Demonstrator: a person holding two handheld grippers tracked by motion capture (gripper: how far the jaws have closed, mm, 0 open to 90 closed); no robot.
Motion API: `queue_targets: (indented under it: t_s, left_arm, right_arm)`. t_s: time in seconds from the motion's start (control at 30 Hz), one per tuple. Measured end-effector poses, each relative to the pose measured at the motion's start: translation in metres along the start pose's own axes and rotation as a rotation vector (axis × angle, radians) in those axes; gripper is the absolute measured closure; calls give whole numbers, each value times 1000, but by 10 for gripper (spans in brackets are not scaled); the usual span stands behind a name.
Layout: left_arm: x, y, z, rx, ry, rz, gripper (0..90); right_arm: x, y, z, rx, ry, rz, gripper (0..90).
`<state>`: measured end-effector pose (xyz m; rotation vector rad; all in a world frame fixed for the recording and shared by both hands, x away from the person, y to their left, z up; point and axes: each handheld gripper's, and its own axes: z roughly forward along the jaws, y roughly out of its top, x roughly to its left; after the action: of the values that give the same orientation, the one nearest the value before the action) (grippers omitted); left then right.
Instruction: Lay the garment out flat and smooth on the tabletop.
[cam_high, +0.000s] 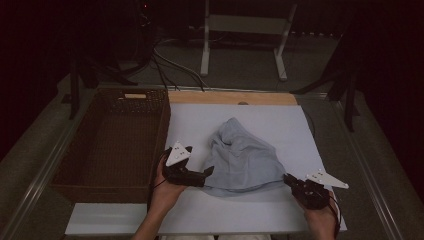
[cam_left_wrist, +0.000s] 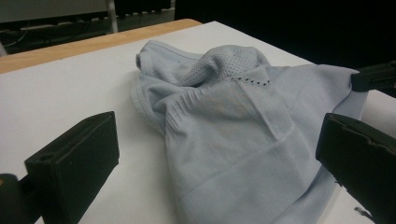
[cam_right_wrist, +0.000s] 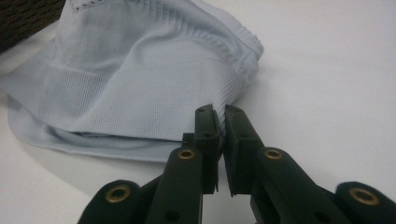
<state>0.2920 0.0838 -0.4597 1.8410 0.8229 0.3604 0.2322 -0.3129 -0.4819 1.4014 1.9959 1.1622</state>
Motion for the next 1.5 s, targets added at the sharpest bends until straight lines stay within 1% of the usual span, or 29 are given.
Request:
queue_targets:
  t_s: [0.17,0.5,0.73,1.1,1.2,1.3,1.5]
  left_arm:
    - [0,0,0,1,0,0,11]
    - [0,0,0,3,-1,0,11]
    - [-1,0,0,5,-2,1,12]
    - [-2,0,2,11,-3,6,11]
    - [-3,-1,2,12,-3,6,11]
    - [-3,-1,3,13,-4,8,11]
    - [-4,-1,3,13,-5,10,12]
  right_arm:
    - [-3,0,-2,-2,-8,-3,851]
    - [-14,0,-12,-19,-34,28,851]
    - [-21,-1,-17,-25,-51,39,851]
    - [-30,-4,-26,-26,-85,49,851]
    - [-32,-6,-28,-22,-93,52,851]
    - [-34,-8,-30,-16,-102,43,850]
    - [-40,-11,-35,-12,-123,50,851]
